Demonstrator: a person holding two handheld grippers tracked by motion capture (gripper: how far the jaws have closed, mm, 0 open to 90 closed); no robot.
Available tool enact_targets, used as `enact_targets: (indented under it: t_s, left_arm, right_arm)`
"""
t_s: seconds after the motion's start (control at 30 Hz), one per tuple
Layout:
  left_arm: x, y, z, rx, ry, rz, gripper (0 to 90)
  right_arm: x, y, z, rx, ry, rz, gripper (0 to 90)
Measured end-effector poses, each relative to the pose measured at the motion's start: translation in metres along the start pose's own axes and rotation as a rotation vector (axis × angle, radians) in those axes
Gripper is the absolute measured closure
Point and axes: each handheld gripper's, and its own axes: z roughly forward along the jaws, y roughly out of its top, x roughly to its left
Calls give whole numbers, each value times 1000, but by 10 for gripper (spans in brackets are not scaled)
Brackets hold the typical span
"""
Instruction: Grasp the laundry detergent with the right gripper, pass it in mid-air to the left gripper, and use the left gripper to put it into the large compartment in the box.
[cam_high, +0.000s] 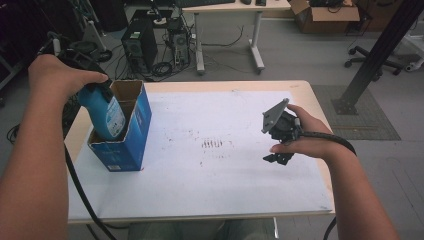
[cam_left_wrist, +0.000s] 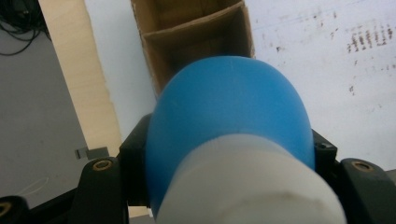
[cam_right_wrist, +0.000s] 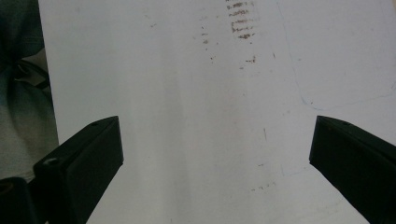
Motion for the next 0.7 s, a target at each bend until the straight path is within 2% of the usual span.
enact_targets:
  t_s: [0.17, 0.3, 0.7]
  left_arm:
    - [2, -1, 9, 2, 2, -10, 380]
    - [1, -1, 18, 9, 10, -5, 380]
    - [-1, -2, 51, 38, -2, 14, 380]
  right_arm:
    - [1, 0, -1, -2, -2, -2, 27]
    - [1, 1, -1, -5, -3, -4, 27]
    - [3, -1, 1, -5, 1, 0, 27]
